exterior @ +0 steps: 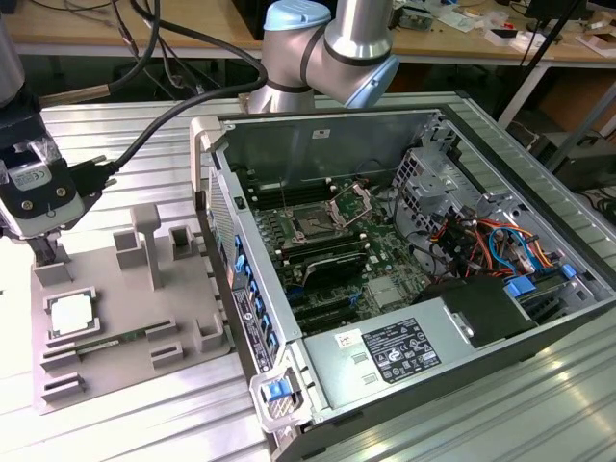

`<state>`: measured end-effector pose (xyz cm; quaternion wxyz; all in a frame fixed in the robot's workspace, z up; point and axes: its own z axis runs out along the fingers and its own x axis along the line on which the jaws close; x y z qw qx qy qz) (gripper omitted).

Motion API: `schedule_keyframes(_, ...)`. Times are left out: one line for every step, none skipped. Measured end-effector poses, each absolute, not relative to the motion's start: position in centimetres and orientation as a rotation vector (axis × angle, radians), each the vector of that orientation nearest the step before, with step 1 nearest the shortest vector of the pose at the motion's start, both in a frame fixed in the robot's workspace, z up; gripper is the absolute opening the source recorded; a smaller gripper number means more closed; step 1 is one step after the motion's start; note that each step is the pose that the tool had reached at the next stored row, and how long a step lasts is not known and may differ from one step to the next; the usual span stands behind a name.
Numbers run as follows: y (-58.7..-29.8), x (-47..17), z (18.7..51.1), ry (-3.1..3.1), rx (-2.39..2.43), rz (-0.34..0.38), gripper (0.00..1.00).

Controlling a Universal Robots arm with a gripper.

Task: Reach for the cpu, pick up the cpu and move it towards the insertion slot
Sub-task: 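Reach for the cpu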

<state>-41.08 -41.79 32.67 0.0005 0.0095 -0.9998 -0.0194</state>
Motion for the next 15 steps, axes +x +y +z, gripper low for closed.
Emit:
schedule_keyframes(-41.8,-41.1,32.7,-3.140,0.030,-0.061,0.11)
schedule_keyframes(-41.8,-41.1,32.7,-3.140,0.030,-0.061,0.11)
schedule_keyframes(-41.8,-41.1,32.6,-3.140,0.030,-0.061,0.11)
schedule_keyframes(-41.8,-41.1,32.4,-3.140,0.030,-0.061,0.11)
schedule_keyframes(-41.8,-41.1,32.4,-3.140,0.030,-0.061,0.11)
schedule_keyframes(-41.8,-41.1,32.4,-3.140,0.030,-0.061,0.11)
schedule_keyframes(-41.8,-41.1,32.3,-3.140,0.030,-0.061,0.11)
schedule_keyframes(-41.8,-41.1,32.3,-3.140,0.030,-0.061,0.11)
schedule_keyframes(-41.8,-41.1,32.3,-3.140,0.030,-0.061,0.11)
schedule_keyframes(-41.8,-41.1,32.3,-3.140,0.030,-0.061,0.11)
schedule_keyframes(-41.8,-41.1,32.2,-3.140,0.030,-0.061,0.11)
schedule_keyframes(-41.8,-41.1,32.2,-3.140,0.030,-0.061,0.11)
schedule_keyframes(-41.9,-41.1,31.8,-3.140,0.030,-0.061,0.11)
schedule_keyframes(-42.0,-41.1,31.6,-3.140,0.030,-0.061,0.11)
schedule_keyframes(-42.0,-41.1,31.6,-3.140,0.030,-0.061,0.11)
